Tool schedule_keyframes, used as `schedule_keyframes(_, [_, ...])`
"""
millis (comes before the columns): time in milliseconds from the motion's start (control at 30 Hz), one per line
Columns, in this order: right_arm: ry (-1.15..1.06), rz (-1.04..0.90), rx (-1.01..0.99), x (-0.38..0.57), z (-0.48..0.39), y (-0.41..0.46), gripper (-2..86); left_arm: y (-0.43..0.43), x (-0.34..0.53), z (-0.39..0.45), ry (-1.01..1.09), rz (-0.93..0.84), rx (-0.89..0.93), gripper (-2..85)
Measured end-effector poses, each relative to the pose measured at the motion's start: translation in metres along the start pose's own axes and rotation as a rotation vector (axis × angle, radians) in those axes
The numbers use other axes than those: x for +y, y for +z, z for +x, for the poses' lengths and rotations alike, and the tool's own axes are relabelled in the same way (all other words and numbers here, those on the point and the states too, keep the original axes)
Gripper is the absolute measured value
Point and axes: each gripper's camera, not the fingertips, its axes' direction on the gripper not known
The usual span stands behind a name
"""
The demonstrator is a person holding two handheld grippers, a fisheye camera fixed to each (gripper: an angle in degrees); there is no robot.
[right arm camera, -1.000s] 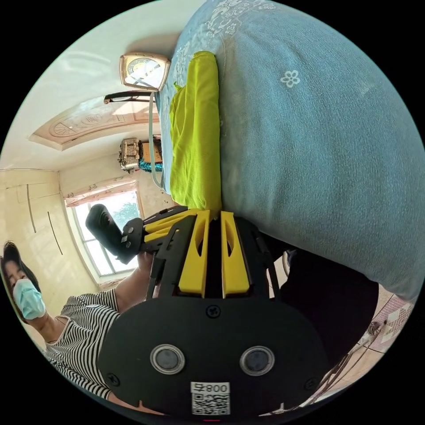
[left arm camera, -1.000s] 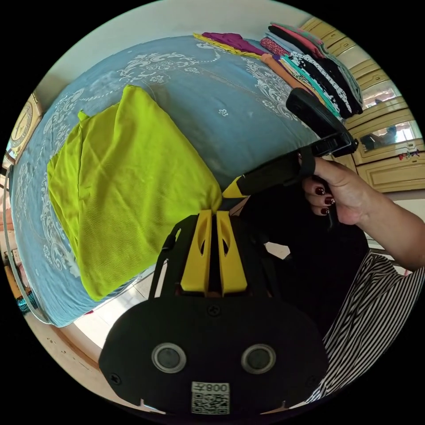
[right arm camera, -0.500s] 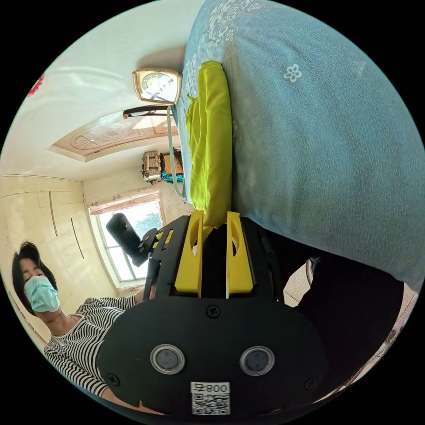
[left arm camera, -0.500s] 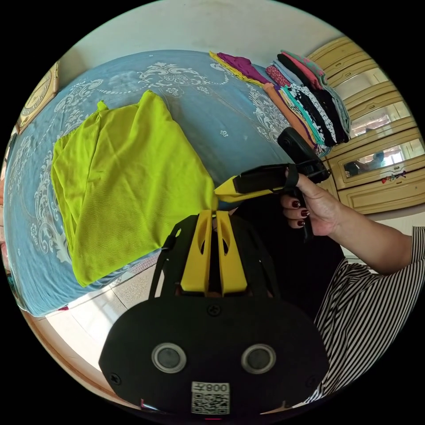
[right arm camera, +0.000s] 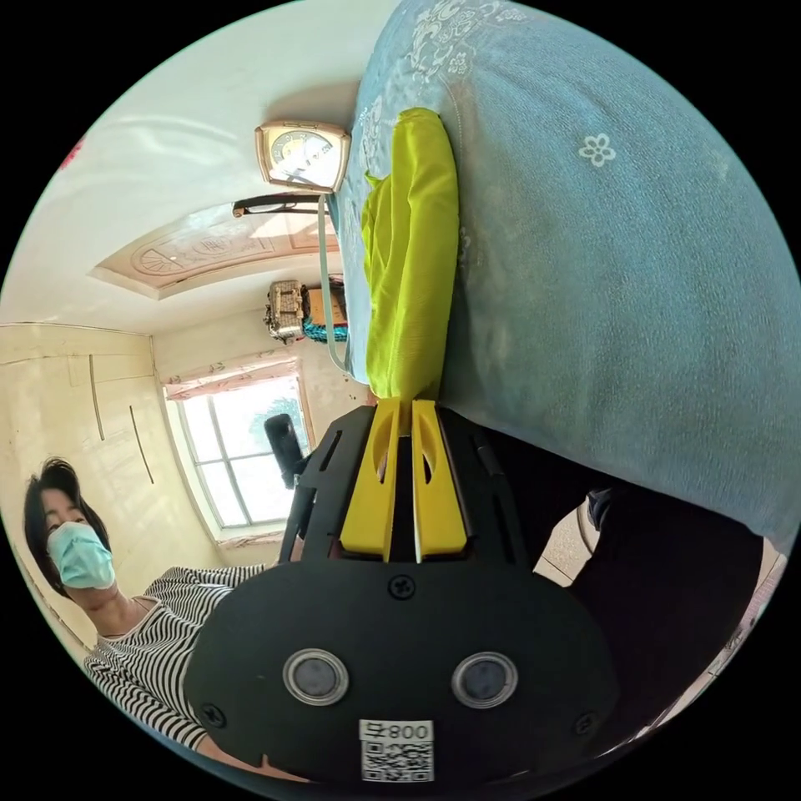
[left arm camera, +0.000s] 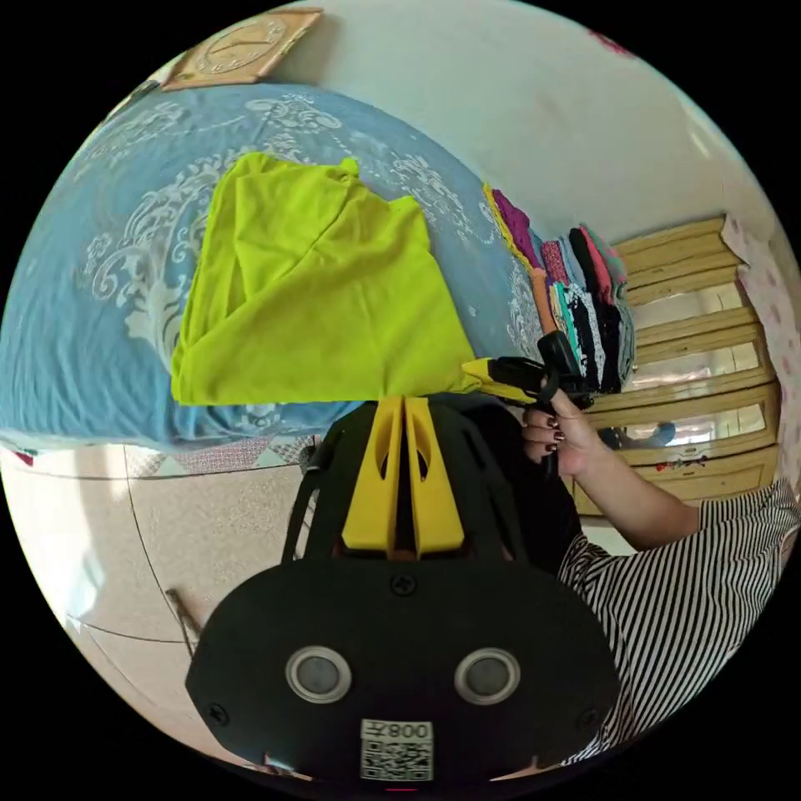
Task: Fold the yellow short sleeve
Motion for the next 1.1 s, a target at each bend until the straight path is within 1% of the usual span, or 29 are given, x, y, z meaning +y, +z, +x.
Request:
schedule_keyframes(67, [-0.019,-0.002,-0.013,0.0,-0.006,-0.002,2.3,-0.032,0.043,-0.078,-0.2,0.099,0.12,3.3])
schedule_keyframes(100, [-0.025,-0.002,-0.018,0.001,-0.007,-0.003,2.2,-0.039,0.055,-0.097,-0.249,0.125,0.156,3.8])
schedule_keyframes(167, [-0.045,0.002,-0.041,0.001,-0.014,-0.007,2.1,-0.061,0.099,-0.163,-0.396,0.233,0.295,6.1])
schedule_keyframes(267, [-0.065,0.011,-0.062,0.0,-0.022,-0.015,2.1,-0.074,0.139,-0.223,-0.518,0.333,0.431,8.0])
schedule_keyframes(433, [-0.096,0.015,-0.061,-0.004,-0.036,-0.025,2.0,-0.079,0.175,-0.287,-0.648,0.477,0.626,9.9])
schedule_keyframes(467, [-0.103,0.009,-0.052,-0.005,-0.039,-0.026,2.0,-0.081,0.182,-0.298,-0.673,0.502,0.64,10.0])
schedule_keyframes(733, [-0.115,0.004,-0.041,-0.004,-0.038,-0.041,2.0,-0.094,0.207,-0.346,-0.718,0.508,0.659,10.0])
schedule_keyframes(800, [-0.113,0.006,-0.044,-0.002,-0.034,-0.046,2.0,-0.097,0.208,-0.356,-0.725,0.5,0.657,9.1])
schedule_keyframes(933, [-0.106,0.007,-0.04,0.005,-0.024,-0.062,2.0,-0.1,0.209,-0.37,-0.743,0.472,0.645,4.2])
schedule_keyframes(1100, [-0.091,0.023,-0.04,0.015,-0.007,-0.089,2.0,-0.113,0.209,-0.367,-0.707,0.497,0.651,2.4])
